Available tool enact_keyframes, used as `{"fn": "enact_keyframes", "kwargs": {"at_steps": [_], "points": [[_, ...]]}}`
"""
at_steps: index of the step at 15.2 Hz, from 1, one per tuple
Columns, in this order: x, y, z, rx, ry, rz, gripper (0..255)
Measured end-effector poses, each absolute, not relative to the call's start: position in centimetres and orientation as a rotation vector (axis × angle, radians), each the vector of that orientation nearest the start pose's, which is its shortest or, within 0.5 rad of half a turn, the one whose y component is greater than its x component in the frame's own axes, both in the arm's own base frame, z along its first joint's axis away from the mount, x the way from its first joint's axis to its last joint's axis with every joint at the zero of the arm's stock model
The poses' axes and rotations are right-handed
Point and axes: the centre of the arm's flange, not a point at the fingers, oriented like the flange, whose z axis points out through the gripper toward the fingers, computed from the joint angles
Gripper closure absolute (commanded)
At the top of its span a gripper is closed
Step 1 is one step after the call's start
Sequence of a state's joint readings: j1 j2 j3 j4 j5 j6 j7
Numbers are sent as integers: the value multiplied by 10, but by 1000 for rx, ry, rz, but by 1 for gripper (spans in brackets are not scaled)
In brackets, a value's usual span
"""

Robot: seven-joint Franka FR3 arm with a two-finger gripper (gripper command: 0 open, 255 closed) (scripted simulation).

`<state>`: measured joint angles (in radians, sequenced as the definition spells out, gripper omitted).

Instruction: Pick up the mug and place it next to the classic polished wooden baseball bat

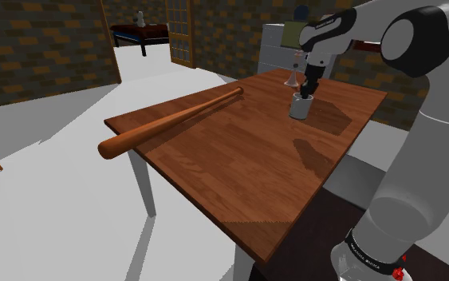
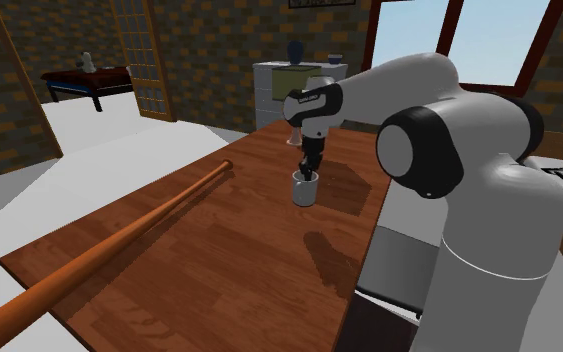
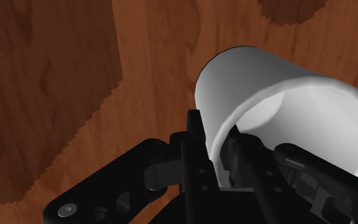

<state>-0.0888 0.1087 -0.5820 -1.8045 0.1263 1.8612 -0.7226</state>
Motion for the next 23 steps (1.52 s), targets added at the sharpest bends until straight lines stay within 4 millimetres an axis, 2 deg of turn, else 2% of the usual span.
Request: {"fn": "enact_keyframes", "kwargs": {"at_steps": [17,19,23], "points": [[472,-350,575,-3074,-23,-21,255],[472,-334,578,-3073,-24,-21,255],[475,-282,580,-3073,-26,-20,255]]}}
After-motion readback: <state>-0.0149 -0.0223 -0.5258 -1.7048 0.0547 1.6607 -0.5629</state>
